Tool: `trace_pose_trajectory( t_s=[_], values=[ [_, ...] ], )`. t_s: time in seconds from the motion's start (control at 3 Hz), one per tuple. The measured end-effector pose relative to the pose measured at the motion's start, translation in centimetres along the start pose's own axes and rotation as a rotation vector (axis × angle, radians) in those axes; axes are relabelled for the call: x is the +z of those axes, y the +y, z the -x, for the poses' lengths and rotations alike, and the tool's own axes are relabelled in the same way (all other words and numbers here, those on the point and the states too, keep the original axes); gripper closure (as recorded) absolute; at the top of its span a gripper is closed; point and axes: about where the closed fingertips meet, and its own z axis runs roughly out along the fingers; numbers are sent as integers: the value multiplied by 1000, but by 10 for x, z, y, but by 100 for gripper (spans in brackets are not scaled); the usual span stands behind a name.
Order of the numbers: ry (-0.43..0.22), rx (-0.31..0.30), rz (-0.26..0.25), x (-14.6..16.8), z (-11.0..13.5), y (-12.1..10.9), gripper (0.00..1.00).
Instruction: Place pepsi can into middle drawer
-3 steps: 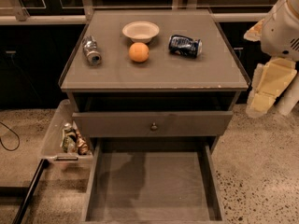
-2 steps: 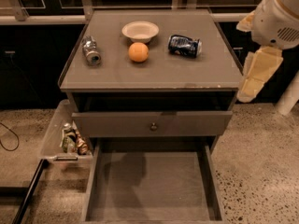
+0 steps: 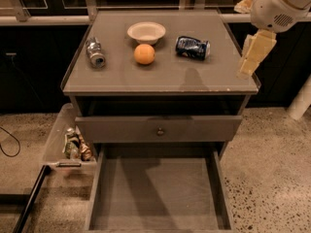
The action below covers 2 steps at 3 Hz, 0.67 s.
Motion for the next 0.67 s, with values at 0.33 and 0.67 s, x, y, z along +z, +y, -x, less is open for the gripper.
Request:
trace_pose_trajectory(
  t_s=[0.33,0.67],
  values=[
    [-47,-24,-4,20,-6,-32,0],
    [-74,20,6,44,-27,-48,0]
  ],
)
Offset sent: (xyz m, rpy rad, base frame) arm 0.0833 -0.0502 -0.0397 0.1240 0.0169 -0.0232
